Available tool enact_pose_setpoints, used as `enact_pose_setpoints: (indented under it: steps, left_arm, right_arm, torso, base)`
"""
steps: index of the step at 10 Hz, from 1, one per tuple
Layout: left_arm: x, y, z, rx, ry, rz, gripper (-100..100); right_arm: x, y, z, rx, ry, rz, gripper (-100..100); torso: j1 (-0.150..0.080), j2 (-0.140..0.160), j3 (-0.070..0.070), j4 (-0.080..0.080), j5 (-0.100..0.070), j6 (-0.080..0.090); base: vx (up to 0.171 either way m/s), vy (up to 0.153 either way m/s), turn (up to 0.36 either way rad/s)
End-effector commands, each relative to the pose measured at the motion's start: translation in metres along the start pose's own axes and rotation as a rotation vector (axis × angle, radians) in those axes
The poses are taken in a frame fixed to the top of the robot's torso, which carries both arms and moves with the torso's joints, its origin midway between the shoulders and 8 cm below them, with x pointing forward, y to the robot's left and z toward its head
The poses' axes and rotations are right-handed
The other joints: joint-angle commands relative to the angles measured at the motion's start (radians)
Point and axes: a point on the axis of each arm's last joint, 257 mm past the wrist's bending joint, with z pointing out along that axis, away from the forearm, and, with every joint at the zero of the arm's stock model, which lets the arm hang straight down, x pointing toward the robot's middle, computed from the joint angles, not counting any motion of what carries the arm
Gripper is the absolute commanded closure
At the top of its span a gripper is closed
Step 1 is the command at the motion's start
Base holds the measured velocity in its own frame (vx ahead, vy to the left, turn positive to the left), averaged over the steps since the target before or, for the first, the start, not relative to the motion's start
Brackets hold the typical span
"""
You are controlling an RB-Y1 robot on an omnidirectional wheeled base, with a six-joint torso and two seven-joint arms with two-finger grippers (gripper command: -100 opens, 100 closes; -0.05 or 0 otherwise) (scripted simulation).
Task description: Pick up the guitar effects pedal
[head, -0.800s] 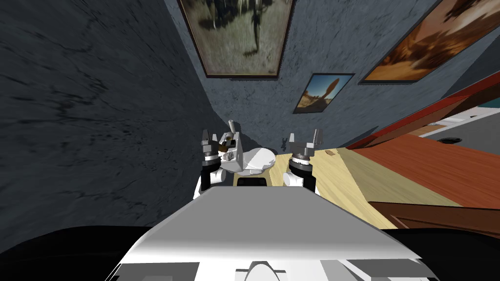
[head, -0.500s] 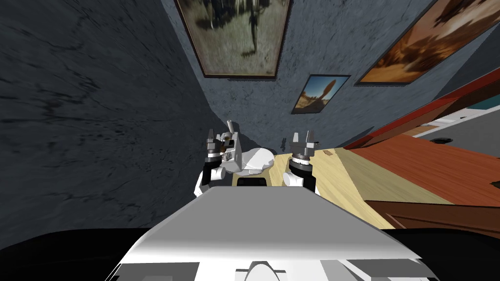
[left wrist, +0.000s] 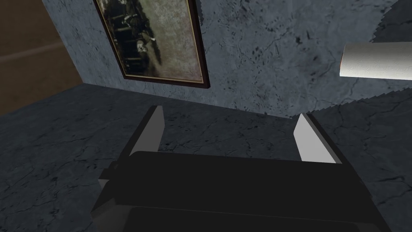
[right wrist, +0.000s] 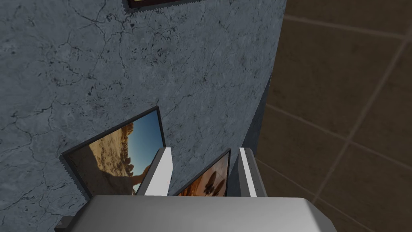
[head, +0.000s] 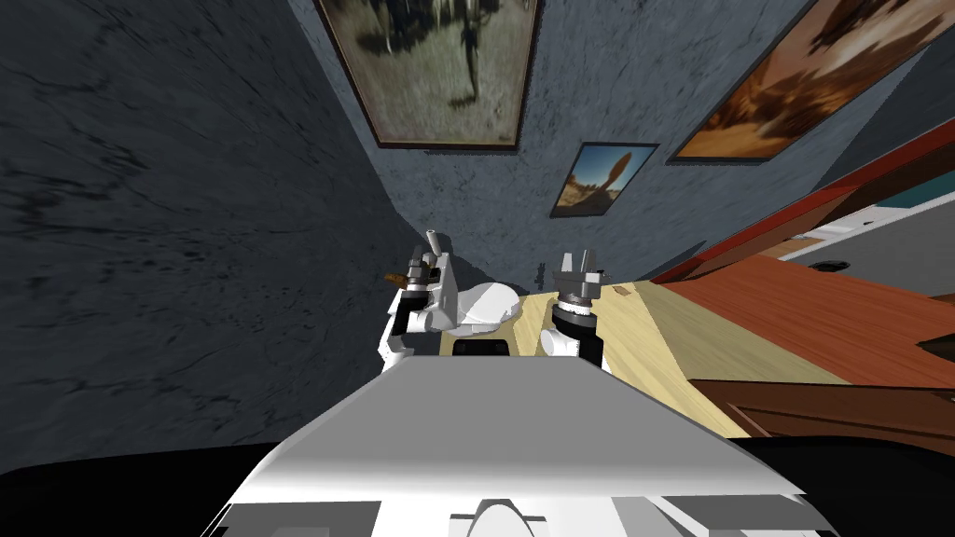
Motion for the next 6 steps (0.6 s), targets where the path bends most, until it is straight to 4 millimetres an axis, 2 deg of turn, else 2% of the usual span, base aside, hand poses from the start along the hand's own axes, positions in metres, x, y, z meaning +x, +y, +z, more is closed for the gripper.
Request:
enact_pose_setpoints:
  steps: [1,2,3,4,5,6]
  left_arm:
    - [0.009,0.020,0.008,-0.050,0.030,0.008,-100]
    - [0.009,0.021,0.007,-0.055,0.031,0.008,-100]
    - [0.015,0.037,0.017,-0.088,0.053,0.015,-100]
    - [0.015,0.040,0.017,-0.102,0.056,0.015,-100]
    - [0.020,0.054,0.027,-0.131,0.075,0.023,-100]
    - [0.022,0.060,0.027,-0.153,0.080,0.023,-100]
  right_arm:
    - [0.000,0.000,0.000,0.000,0.000,0.000,0]
    - [0.000,0.000,0.000,0.000,0.000,0.000,0]
    - [0.000,0.000,0.000,0.000,0.000,0.000,0]
    - [0.000,0.000,0.000,0.000,0.000,0.000,0]
    - [0.000,0.000,0.000,0.000,0.000,0.000,0]
    - [0.000,0.000,0.000,0.000,0.000,0.000,0]
  torso:
    - [0.000,0.000,0.000,0.000,0.000,0.000]
    - [0.000,0.001,0.001,0.000,0.000,0.000]
    - [0.001,0.001,0.001,0.000,0.000,0.000]
    - [0.000,0.001,0.001,0.000,0.000,0.000]
    - [0.001,0.000,0.000,0.000,0.000,0.000]
    - [0.000,0.000,0.000,0.000,0.000,0.000]
  base:
    - [-0.019,-0.070,-0.034]
    - [-0.017,-0.056,-0.008]
    - [-0.010,-0.069,-0.018]
    - [0.001,-0.061,-0.017]
    - [-0.004,-0.077,-0.026]
    - [-0.006,-0.061,-0.012]
